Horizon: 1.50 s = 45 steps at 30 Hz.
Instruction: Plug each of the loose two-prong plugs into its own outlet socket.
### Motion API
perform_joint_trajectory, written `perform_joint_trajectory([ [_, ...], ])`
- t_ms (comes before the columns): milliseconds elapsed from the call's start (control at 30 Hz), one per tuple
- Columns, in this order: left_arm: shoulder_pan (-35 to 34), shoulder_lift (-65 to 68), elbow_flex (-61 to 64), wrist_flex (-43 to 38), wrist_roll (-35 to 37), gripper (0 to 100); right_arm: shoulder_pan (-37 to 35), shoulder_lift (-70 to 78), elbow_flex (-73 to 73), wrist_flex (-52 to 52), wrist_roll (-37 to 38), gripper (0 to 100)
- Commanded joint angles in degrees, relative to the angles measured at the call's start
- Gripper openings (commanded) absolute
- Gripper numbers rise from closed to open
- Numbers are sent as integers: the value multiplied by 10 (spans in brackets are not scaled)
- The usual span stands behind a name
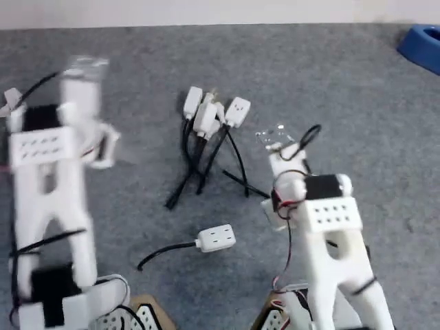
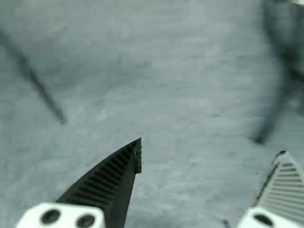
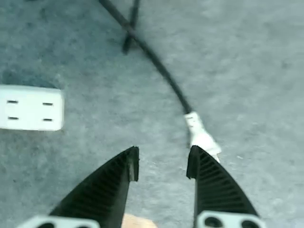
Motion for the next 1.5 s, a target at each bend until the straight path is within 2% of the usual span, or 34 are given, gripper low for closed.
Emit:
perform_joint_trajectory([
  [0, -101, -80, 192, -136, -55, 408, -14, 57, -15, -20, -6, 177],
  [200, -144, -148, 373, -276, -118, 408, -3, 83, -13, 11, 169, 177],
  [367, -146, -158, 405, -295, -132, 408, 39, 87, -16, 18, 353, 177],
  [467, -146, -158, 403, -295, -132, 408, 64, 87, -15, 18, 410, 176],
  [700, -146, -158, 404, -292, -129, 408, 98, 88, 23, 1, 439, 176],
  [933, -150, -159, 406, -290, -129, 408, 95, 87, 103, -96, 435, 176],
  [1200, -150, -162, 411, -281, -131, 408, 100, 87, 105, -171, 367, 176],
  [1467, -150, -162, 411, -281, -132, 408, 105, 88, 76, -173, 392, 176],
])
